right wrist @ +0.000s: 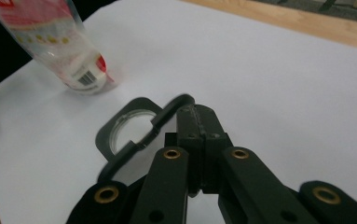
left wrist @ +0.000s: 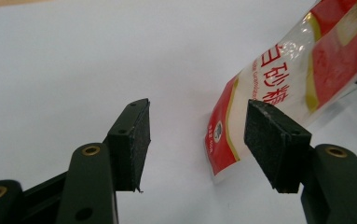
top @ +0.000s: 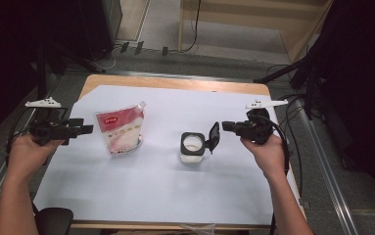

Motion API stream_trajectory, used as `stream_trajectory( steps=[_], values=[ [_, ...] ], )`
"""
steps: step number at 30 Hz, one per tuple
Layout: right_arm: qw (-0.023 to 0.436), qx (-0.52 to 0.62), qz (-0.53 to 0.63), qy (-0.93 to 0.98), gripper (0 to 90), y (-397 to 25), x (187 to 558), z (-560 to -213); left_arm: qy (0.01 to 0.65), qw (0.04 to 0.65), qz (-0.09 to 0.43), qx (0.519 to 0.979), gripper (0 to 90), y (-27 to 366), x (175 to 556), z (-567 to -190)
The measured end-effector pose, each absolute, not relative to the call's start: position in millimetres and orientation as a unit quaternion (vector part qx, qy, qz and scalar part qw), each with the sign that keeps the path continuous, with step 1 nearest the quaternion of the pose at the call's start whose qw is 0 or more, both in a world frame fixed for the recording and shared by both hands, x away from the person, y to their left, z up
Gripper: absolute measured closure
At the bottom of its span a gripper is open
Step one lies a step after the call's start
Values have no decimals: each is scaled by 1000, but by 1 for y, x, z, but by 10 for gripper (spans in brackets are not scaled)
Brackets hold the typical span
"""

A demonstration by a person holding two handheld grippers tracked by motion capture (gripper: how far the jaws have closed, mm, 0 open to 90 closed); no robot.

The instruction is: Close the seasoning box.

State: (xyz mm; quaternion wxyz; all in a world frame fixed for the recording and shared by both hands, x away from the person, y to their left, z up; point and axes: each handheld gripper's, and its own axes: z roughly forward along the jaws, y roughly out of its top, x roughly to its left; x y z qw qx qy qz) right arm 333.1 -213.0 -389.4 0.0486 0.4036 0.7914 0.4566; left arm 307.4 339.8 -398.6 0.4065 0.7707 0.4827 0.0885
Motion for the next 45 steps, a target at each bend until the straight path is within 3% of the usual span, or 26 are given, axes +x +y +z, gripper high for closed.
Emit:
stream_trajectory(
  steps=[29,45],
  values=[
    [6,389,423,818,900,-180,335,-422,478,410,96,771,395,336,311,-404],
    [8,373,417,829,900,-165,334,-426,477,408,94,773,394,334,310,-406]
  ],
)
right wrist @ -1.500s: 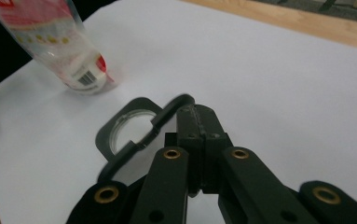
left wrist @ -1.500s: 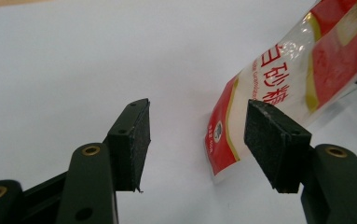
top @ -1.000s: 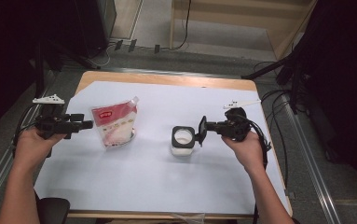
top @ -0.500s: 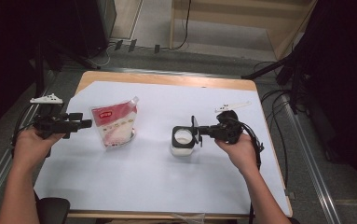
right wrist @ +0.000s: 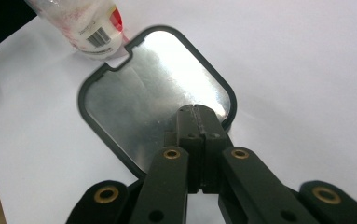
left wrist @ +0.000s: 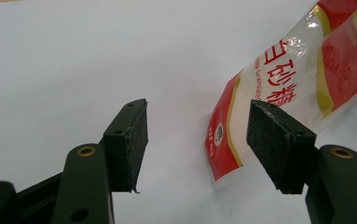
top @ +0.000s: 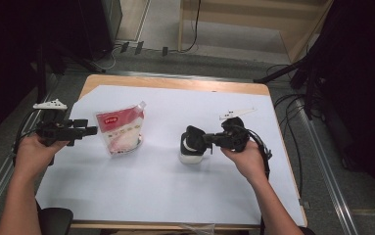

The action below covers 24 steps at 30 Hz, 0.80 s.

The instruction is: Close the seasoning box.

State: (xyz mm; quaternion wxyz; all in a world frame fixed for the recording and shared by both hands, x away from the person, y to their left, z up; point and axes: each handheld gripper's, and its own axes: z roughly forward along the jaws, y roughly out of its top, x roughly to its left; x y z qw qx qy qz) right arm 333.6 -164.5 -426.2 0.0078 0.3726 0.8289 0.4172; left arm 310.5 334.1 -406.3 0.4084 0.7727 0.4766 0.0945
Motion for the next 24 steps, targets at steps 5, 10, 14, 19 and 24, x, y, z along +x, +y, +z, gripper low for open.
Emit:
stream_trajectory(
  steps=[5,10,14,19,24],
  values=[
    [7,366,413,834,883,-160,332,-428,474,408,92,775,394,333,312,-406],
    [12,366,425,828,845,-163,331,-425,474,406,87,777,392,329,313,-408],
    [20,368,433,823,804,-170,333,-423,473,406,82,778,389,327,314,-409],
    [34,384,444,809,740,-186,337,-421,473,405,81,779,387,326,314,-410],
    [48,406,449,794,665,-204,342,-422,474,402,79,779,383,325,315,-410]
  ],
)
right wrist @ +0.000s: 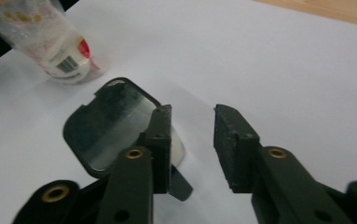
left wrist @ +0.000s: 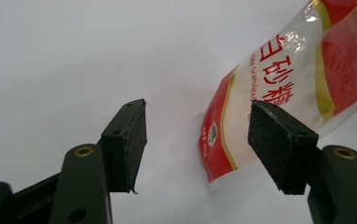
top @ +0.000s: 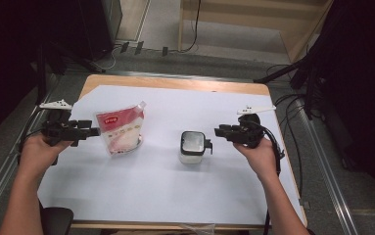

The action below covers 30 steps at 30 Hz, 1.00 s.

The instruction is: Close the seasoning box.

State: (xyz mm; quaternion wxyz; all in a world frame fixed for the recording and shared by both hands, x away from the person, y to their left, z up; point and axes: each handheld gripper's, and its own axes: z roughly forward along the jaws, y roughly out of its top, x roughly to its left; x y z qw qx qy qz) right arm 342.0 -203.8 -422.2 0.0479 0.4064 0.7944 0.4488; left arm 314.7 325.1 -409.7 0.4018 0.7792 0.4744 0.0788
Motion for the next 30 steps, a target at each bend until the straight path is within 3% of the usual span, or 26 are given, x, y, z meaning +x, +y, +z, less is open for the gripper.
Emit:
stream_trajectory(
  steps=[8,14,30],
  values=[
    [85,404,454,789,511,-224,348,-435,475,399,81,780,379,325,315,-410],
    [86,408,457,786,417,-234,352,-445,477,398,80,780,376,326,315,-412],
    [115,455,433,770,336,-255,362,-471,482,392,74,780,373,325,318,-417]
  ],
)
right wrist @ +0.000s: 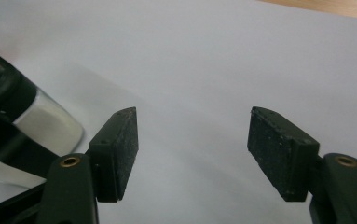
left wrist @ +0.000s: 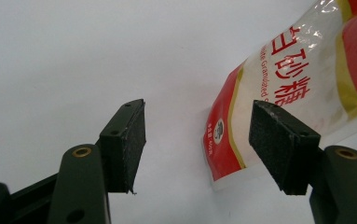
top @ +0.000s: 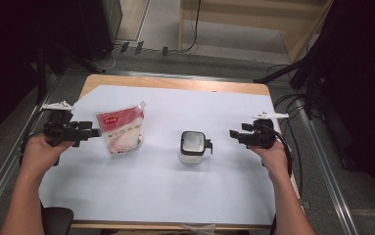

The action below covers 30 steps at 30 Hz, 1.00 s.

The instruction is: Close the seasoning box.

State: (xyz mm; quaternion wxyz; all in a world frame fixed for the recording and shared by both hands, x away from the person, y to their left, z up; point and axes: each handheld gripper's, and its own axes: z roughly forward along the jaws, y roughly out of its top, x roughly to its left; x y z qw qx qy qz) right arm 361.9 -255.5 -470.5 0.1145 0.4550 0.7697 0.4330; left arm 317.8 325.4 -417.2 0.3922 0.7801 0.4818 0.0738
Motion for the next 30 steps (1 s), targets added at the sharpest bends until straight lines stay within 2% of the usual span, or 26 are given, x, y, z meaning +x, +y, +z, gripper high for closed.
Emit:
stream_trajectory(
  steps=[12,14,30],
  values=[
    [150,458,405,777,267,-254,362,-480,491,390,76,775,371,326,320,-423],
    [137,456,406,780,235,-255,363,-482,491,387,76,777,371,325,321,-424],
    [133,469,398,777,236,-257,366,-485,490,377,69,783,367,322,324,-429]
  ],
)
